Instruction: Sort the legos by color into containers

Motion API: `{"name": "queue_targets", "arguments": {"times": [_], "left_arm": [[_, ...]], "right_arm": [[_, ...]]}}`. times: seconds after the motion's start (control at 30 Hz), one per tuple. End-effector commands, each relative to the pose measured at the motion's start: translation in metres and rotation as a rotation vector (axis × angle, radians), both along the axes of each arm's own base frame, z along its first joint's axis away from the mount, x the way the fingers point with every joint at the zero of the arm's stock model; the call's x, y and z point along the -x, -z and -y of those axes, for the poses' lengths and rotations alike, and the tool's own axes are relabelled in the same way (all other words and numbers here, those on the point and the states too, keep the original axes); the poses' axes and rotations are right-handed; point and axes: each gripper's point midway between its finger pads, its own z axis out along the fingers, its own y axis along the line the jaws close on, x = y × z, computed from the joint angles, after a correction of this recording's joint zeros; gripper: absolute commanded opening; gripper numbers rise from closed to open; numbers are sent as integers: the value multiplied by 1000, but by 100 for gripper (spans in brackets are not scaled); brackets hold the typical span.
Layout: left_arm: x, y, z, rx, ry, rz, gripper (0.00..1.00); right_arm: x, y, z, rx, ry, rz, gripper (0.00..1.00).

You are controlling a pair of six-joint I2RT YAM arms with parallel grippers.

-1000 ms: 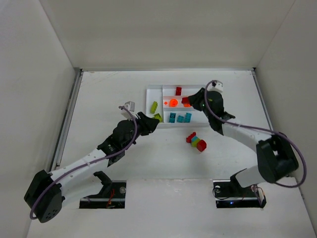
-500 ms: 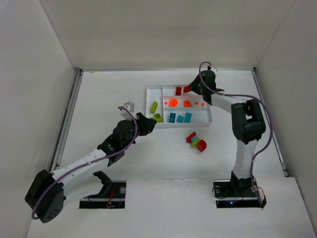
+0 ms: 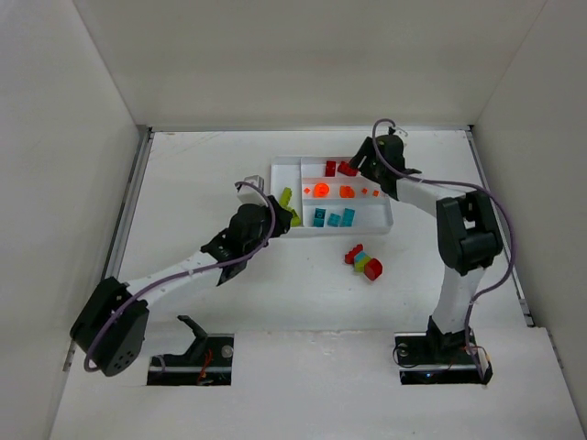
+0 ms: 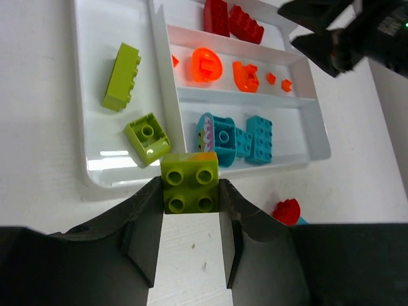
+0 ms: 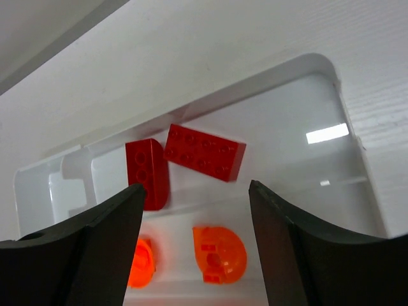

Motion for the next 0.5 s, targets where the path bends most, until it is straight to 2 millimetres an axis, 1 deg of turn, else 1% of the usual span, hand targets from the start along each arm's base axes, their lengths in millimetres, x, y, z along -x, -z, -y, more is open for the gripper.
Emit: {"name": "queue_targets", "arguments": {"times": [0.0, 0.1, 0.17, 0.2, 0.27, 0.3, 0.37, 0.4, 0.47], "left_arm": [[-29, -22, 3, -75, -33, 72, 19], [-47, -6, 6, -162, -40, 39, 20], [-57, 5, 7, -220, -44, 23, 20], [-62, 10, 6, -250, -49, 16, 21], [-73, 19, 6, -303, -55, 4, 22], [-78, 22, 7, -318, -56, 2, 22], [-88, 26, 9, -337, -63, -1, 23], [-93, 26, 11, -338, -65, 2, 23], [-106, 25, 14, -347, -73, 8, 23]], "right_arm": [[9, -79, 10, 11, 13, 191, 74], [33, -95, 8, 32, 10, 237, 77], [50, -96, 6, 52, 3, 253, 77], [59, -95, 4, 54, -2, 256, 75], [79, -92, -2, 45, -23, 254, 64], [89, -88, -7, 40, -32, 250, 55], [107, -83, -16, 18, -48, 247, 44], [114, -82, -21, 9, -57, 252, 41], [132, -78, -30, -1, -78, 254, 40]]}}
